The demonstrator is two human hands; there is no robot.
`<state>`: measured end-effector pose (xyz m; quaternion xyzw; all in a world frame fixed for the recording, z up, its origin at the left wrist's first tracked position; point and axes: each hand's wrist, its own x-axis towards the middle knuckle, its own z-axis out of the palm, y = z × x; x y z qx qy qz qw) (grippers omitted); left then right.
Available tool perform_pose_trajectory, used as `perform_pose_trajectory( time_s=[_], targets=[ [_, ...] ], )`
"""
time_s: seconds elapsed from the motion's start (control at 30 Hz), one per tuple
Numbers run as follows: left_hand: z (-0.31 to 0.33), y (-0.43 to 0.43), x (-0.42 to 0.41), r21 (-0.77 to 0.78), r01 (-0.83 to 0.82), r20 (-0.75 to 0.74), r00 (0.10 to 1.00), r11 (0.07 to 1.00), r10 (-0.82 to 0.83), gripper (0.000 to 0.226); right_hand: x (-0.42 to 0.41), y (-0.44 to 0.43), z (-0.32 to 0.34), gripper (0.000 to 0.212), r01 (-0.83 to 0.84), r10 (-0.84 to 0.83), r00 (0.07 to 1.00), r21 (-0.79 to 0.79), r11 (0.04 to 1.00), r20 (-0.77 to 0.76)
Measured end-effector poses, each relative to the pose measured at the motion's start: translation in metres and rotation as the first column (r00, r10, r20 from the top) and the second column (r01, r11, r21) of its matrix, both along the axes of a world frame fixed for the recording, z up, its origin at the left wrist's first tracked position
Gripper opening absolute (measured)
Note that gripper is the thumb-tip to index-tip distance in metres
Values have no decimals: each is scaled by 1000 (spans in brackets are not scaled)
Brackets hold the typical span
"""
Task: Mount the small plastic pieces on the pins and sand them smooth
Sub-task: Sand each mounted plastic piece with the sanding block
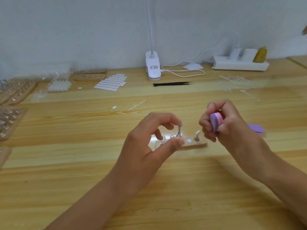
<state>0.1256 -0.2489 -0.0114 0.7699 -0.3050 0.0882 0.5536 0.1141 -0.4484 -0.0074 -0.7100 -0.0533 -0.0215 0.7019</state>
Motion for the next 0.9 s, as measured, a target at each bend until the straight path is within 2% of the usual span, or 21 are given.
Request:
perform_pose_trajectory(
  time_s=[0.07,0.13,0.27,0.43,0.53,0.63,0.77,0.9],
  targets=[
    [0,0,0,-46,19,-65,998,999,-22,21,1,-4,-6,33,93,-79,990,-129,987,115],
    [-1,-1,0,-67,27,-90,995,997,-33,21,-9,-6,-13,16,60,27,952,-273,960,304],
    [-1,-2,-1,-44,27,-89,996,999,-31,24,-10,1,-14,23,231,72,812,-432,872,580],
    [0,-2,-4,-40,32,-86,996,999,-35,27,-14,6,-12,27,301,79,754,-451,840,652],
    [2,-2,-5,-45,22,-85,996,999,-26,23,-9,-3,-12,28,347,28,766,-451,822,642],
    [3,-3,-5,-26,3,-76,997,1000,-5,22,-9,-3,-11,29,347,-21,763,-382,857,646],
    [2,-2,-7,30,-30,-37,999,999,32,28,-12,5,-12,29,335,63,702,-406,850,709],
    [2,-2,-7,44,-17,-42,999,999,19,26,-8,-4,-15,31,385,26,716,-426,819,697]
  ],
)
